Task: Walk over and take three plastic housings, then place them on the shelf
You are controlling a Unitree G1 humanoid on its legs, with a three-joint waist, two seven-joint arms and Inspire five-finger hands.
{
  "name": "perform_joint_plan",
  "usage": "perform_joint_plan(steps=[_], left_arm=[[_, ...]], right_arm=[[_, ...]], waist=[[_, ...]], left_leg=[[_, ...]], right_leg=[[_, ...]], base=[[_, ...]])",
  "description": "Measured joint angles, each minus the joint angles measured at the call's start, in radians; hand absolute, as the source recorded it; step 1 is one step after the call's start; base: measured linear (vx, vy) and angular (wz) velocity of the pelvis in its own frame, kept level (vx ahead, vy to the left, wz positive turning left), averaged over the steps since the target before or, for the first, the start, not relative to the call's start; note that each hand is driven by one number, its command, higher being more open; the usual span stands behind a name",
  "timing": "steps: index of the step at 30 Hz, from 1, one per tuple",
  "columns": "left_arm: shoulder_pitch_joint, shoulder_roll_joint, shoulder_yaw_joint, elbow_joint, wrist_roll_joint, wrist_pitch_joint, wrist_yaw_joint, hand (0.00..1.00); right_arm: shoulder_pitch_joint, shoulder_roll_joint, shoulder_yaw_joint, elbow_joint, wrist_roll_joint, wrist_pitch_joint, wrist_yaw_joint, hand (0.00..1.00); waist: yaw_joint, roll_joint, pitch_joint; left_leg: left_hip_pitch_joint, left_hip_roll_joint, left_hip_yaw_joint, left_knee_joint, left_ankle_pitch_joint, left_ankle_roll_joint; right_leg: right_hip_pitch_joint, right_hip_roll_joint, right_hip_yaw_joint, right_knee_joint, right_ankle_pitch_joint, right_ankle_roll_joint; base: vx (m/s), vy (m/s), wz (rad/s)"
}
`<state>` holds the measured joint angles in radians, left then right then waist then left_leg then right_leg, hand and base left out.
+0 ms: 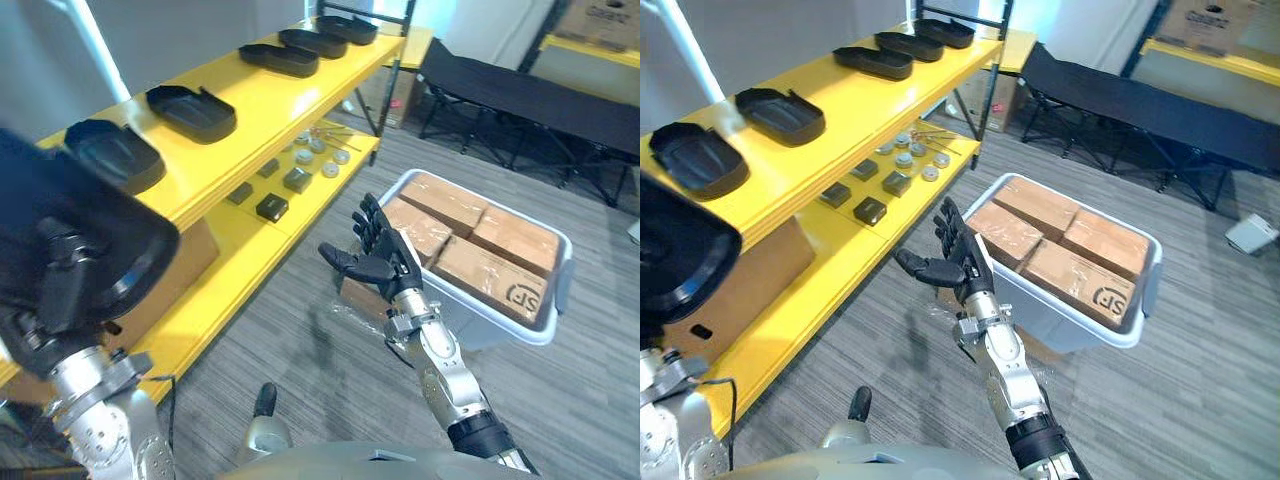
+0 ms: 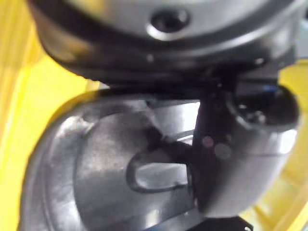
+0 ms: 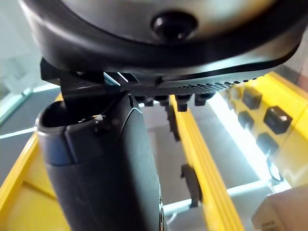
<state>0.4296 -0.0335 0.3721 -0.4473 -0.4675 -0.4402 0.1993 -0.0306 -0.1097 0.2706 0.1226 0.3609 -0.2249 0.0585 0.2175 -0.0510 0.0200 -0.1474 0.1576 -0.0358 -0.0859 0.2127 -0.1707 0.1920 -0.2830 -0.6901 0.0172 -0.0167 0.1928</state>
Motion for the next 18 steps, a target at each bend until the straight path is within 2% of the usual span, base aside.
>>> perform_joint_plan(steps=[2, 4, 5, 7, 10, 11, 12, 14, 15, 18], left_arm=[[0.01, -0.016, -0.007, -0.012, -0.03, 0.0, -0.033, 0.0], [0.007, -0.018, -0.029, -0.018, -0.04, 0.0, -0.094, 0.0], [0.0, -0.017, -0.051, -0.018, -0.04, 0.001, -0.147, 0.0], [-0.002, -0.016, -0.075, -0.023, -0.041, 0.003, -0.219, 0.0], [-0.002, -0.007, -0.093, -0.035, -0.043, 0.003, -0.277, 0.0], [-0.006, 0.007, -0.106, -0.034, -0.046, 0.003, -0.302, 0.0], [-0.01, 0.028, -0.139, -0.034, -0.061, 0.003, -0.344, 0.0], [-0.018, 0.045, -0.179, -0.034, -0.072, 0.003, -0.381, 0.0], [-0.033, 0.056, -0.207, -0.034, -0.074, 0.003, -0.402, 0.0], [-0.054, 0.081, -0.252, -0.034, -0.074, 0.003, -0.423, 0.0]], right_arm=[[0.003, 0.001, -0.001, 0.0, 0.0, 0.0, 0.001, 1.0], [0.017, 0.002, -0.009, -0.003, -0.002, 0.001, -0.001, 1.0], [0.036, 0.0, -0.025, -0.007, -0.003, 0.002, -0.004, 1.0], [0.059, -0.003, -0.044, -0.007, -0.039, 0.006, -0.02, 1.0], [0.056, -0.003, -0.045, -0.007, -0.04, 0.006, -0.02, 1.0], [0.057, -0.002, -0.049, -0.008, -0.04, 0.0, -0.02, 1.0], [0.064, -0.002, -0.063, -0.012, -0.041, -0.01, -0.02, 1.0], [0.07, -0.002, -0.076, -0.022, -0.041, -0.021, -0.021, 1.0], [0.073, -0.002, -0.078, -0.04, -0.041, -0.031, -0.019, 1.0], [0.072, -0.002, -0.071, -0.061, -0.067, -0.052, 0.003, 1.0]], waist=[[-0.001, 0.006, 0.006], [-0.008, 0.009, 0.022], [-0.027, 0.009, 0.028], [-0.021, 0.014, 0.049], [-0.01, 0.027, 0.082], [-0.028, 0.027, 0.093], [-0.06, 0.024, 0.098], [-0.062, 0.023, 0.098], [-0.06, 0.025, 0.099], [-0.067, 0.028, 0.101]], left_leg=[[-0.022, -0.01, -0.026, 0.0, 0.015, 0.007], [-0.048, -0.022, -0.027, -0.001, 0.036, 0.04], [-0.07, -0.032, -0.024, 0.0, 0.055, 0.061], [-0.084, -0.048, -0.041, 0.0, 0.072, 0.064], [-0.091, -0.063, -0.049, 0.0, 0.077, 0.072], [-0.091, -0.074, -0.056, 0.0, 0.077, 0.076], [-0.097, -0.094, -0.058, -0.001, 0.086, 0.09], [-0.107, -0.101, -0.063, 0.0, 0.091, 0.095], [-0.118, -0.101, -0.063, 0.0, 0.102, 0.106], [-0.123, -0.102, -0.057, 0.001, 0.118, 0.103]], right_leg=[[0.019, 0.004, -0.046, 0.002, -0.012, 0.009], [0.044, 0.008, -0.111, 0.008, -0.031, 0.017], [0.063, 0.009, -0.166, 0.024, -0.041, 0.024], [0.075, 0.002, -0.192, 0.043, -0.05, 0.023], [0.047, -0.029, -0.163, 0.124, -0.105, -0.003], [0.023, -0.028, -0.089, 0.166, -0.159, -0.023], [0.002, -0.029, -0.012, 0.216, -0.215, -0.036], [-0.017, -0.03, 0.022, 0.241, -0.235, -0.044], [-0.032, -0.031, 0.031, 0.25, -0.239, -0.037], [-0.04, -0.036, 0.038, 0.264, -0.235, -0.005]], base=[[-0.04, -0.002, 0.68], [-0.08, 0.035, 1.03], [-0.08, 0.082, 1.29], [-0.05, 0.088, 0.84], [-0.08, 0.059, 0.21], [-0.13, 0.005, 0.66], [-0.12, -0.002, 0.68], [-0.07, -0.006, 0.36], [-0.06, -0.008, 0.11], [-0.01, -0.003, 0.01]])
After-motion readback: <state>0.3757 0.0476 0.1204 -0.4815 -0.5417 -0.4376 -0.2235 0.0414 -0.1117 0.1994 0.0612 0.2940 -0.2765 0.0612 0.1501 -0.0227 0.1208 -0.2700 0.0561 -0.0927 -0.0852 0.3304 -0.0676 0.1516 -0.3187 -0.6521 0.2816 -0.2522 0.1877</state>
